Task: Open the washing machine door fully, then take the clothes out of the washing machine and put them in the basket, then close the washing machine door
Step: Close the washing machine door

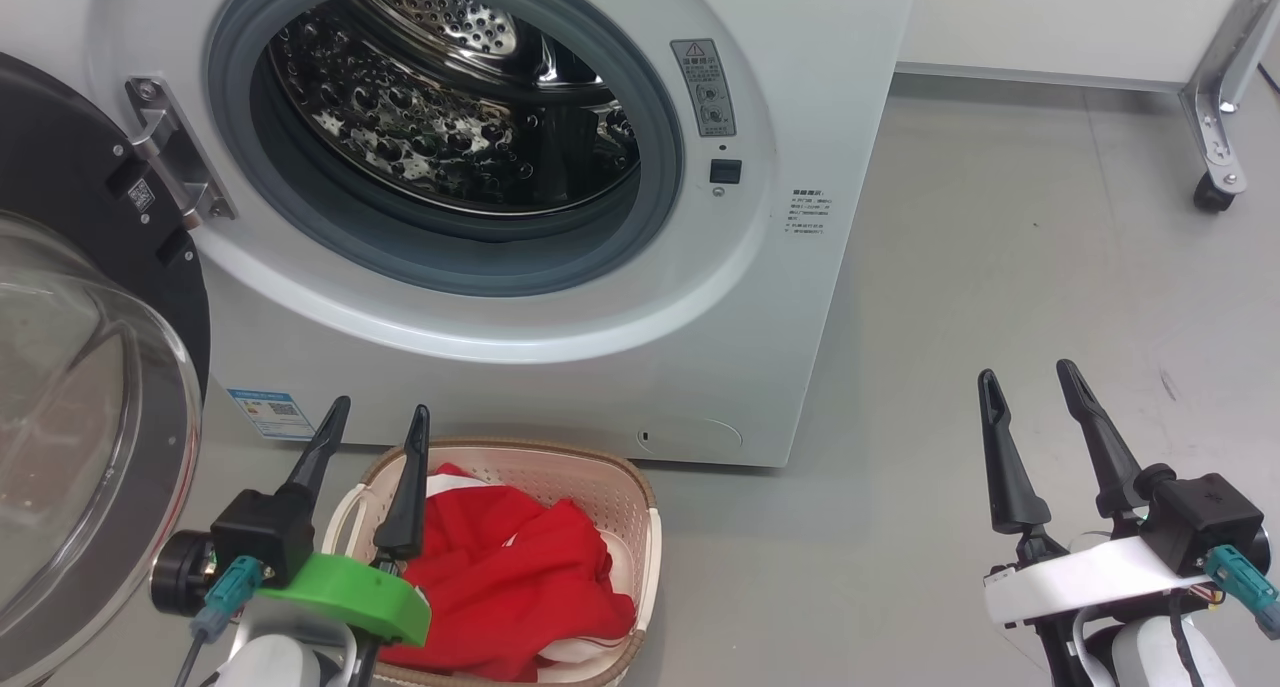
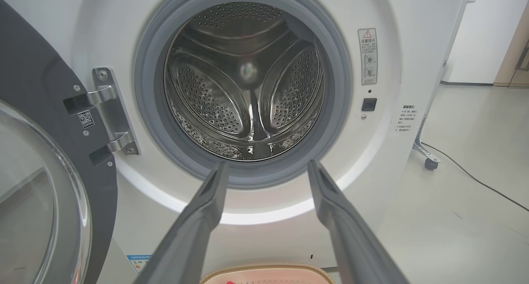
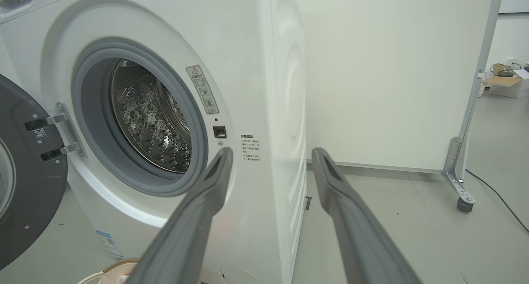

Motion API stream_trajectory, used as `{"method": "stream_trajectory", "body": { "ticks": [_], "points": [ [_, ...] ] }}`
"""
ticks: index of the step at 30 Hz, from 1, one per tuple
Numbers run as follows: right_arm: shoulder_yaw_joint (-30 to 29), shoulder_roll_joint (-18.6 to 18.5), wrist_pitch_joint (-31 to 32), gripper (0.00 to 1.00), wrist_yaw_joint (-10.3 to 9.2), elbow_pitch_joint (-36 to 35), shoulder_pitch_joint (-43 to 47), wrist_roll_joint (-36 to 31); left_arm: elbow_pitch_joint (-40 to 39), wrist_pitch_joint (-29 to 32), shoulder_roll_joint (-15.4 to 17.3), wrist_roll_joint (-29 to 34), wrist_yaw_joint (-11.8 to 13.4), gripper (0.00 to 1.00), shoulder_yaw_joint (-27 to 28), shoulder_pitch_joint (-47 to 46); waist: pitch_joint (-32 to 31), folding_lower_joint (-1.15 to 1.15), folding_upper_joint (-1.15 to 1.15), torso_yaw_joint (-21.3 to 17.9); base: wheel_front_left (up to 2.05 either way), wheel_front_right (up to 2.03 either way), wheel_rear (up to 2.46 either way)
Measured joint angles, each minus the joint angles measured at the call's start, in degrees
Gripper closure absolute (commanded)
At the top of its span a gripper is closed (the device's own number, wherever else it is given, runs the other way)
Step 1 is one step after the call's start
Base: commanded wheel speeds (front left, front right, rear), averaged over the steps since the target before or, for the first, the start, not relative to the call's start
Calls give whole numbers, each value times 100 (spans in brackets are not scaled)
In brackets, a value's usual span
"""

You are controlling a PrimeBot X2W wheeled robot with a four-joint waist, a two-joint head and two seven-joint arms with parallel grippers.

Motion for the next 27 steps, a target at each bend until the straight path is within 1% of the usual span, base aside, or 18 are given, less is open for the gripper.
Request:
{"method": "stream_trajectory", "body": {
  "ticks": [14,27],
  "points": [
    [-14,4,0,0,1,2,0,-8,-29,0,1,3,32,0,-9,42,-21,0,0,12,-23,23,0],
    [-13,8,0,0,2,7,0,-8,-30,0,1,29,77,0,-59,46,-32,0,0,33,-78,78,0]
  ]
}}
